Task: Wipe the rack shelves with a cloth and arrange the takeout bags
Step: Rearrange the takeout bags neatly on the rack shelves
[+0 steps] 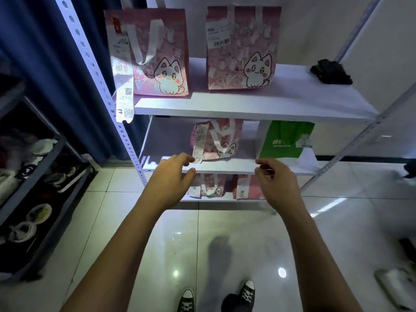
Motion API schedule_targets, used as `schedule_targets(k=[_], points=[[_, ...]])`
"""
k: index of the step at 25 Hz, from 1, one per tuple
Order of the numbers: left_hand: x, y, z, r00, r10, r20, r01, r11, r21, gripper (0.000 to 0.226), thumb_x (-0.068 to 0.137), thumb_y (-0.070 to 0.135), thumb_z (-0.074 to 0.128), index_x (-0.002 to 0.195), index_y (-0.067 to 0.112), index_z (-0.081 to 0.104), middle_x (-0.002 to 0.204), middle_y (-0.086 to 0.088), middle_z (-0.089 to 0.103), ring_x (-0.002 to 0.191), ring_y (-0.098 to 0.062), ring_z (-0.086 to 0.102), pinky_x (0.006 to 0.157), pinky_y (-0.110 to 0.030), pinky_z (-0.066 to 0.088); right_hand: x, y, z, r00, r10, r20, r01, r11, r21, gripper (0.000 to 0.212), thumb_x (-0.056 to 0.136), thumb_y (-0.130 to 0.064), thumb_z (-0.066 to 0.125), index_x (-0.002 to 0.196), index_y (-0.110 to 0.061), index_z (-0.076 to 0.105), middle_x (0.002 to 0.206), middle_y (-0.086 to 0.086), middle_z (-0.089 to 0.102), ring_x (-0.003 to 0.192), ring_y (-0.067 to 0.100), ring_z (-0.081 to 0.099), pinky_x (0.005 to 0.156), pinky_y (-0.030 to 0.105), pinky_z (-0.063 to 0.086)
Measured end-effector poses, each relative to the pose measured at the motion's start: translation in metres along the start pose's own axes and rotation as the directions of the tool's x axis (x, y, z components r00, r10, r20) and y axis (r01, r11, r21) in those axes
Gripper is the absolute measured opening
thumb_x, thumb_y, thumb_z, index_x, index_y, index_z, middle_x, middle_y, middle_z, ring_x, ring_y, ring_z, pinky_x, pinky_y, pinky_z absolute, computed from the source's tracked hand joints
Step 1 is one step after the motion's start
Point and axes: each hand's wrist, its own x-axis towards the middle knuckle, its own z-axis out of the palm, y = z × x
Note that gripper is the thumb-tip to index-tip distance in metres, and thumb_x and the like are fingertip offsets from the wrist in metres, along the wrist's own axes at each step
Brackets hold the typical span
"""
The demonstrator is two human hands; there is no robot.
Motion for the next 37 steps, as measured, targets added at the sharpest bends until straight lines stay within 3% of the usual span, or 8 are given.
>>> schedule_targets(k=[3,7,12,17,26,30,33,37], points=[[-0.002,-0.009,0.003,1.000,-0.023,0.012,0.024,0.999,-0.024,0.031,0.099,0.028,0.055,0.129,0.022,0.058,0.127,0.000,0.063,0.109,-0.016,0.056,0.092,-0.032,0.049,-0.007,0.005,0.008,0.999,0.036,0.006,-0.036,0.999,0.003,0.026,0.098,-0.025,0.059,0.124,-0.024,0.064,0.121,0.000,0.067,0.105,0.011,0.060,0.094,0.032,0.052],[-0.008,-0.014,0.015,0.998,-0.031,0.055,0.032,0.999,-0.021,0.030,0.099,0.027,0.053,0.128,0.021,0.059,0.123,0.001,0.064,0.115,-0.020,0.056,0.097,-0.040,0.050,-0.016,0.015,0.018,0.998,0.046,0.032,-0.047,0.999,0.020,0.023,0.098,-0.024,0.060,0.120,-0.023,0.066,0.114,-0.002,0.067,0.103,0.013,0.062,0.092,0.034,0.054],[-0.011,-0.011,0.040,0.996,-0.045,0.080,0.047,0.999,-0.026,0.025,0.099,0.028,0.052,0.123,0.024,0.059,0.122,0.006,0.064,0.114,-0.018,0.054,0.094,-0.038,0.049,-0.011,0.030,0.019,0.999,-0.025,0.021,0.024,1.000,0.004,0.020,0.095,-0.019,0.064,0.114,-0.017,0.070,0.089,-0.028,0.048,0.093,0.009,0.058,0.089,0.033,0.053],[0.005,-0.002,0.061,0.995,-0.081,0.055,0.083,0.996,-0.021,0.027,0.099,0.028,0.052,0.124,0.024,0.058,0.124,0.006,0.064,0.114,-0.019,0.053,0.095,-0.040,0.048,0.021,0.039,0.018,0.995,-0.017,0.103,0.021,0.999,-0.036,0.022,0.098,-0.022,0.062,0.119,-0.020,0.067,0.113,-0.001,0.069,0.097,0.009,0.057,0.086,0.025,0.044],[0.061,-0.003,0.096,0.989,-0.151,-0.013,0.147,0.980,-0.132,0.031,0.097,0.023,0.054,0.127,0.028,0.053,0.126,0.008,0.062,0.118,-0.015,0.053,0.096,-0.036,0.049,0.100,0.053,0.031,0.979,-0.025,0.203,0.033,0.999,-0.039,0.024,0.097,-0.025,0.060,0.121,-0.027,0.065,0.116,-0.003,0.068,0.100,0.008,0.059,0.087,0.025,0.046],[0.107,-0.028,0.107,0.982,-0.190,0.014,0.190,0.966,-0.174,0.035,0.098,0.023,0.054,0.133,0.027,0.049,0.136,0.008,0.058,0.123,-0.016,0.053,0.099,-0.036,0.049,0.147,0.058,0.065,0.983,0.071,0.171,-0.072,0.997,-0.003,0.029,0.097,-0.024,0.061,0.126,-0.027,0.061,0.121,-0.002,0.067,0.105,0.011,0.059,0.095,0.035,0.051],[0.152,-0.054,0.122,0.979,-0.199,0.044,0.203,0.964,-0.173,0.040,0.099,0.023,0.053,0.138,0.024,0.044,0.142,0.005,0.055,0.126,-0.022,0.052,0.103,-0.044,0.048,0.177,0.068,0.102,0.981,0.153,0.118,-0.155,0.988,0.010,0.035,0.097,-0.025,0.059,0.133,-0.025,0.056,0.124,-0.003,0.063,0.103,0.010,0.056,0.086,0.028,0.045],[0.203,-0.090,0.146,0.980,-0.197,0.039,0.200,0.951,-0.235,0.044,0.101,0.025,0.051,0.143,0.024,0.040,0.144,0.002,0.054,0.127,-0.022,0.052,0.099,-0.036,0.044,0.211,0.082,0.147,0.960,0.261,0.097,-0.270,0.958,0.094,0.029,0.100,-0.021,0.053,0.128,-0.026,0.055,0.122,-0.001,0.062,0.096,0.007,0.054,0.085,0.027,0.039]])
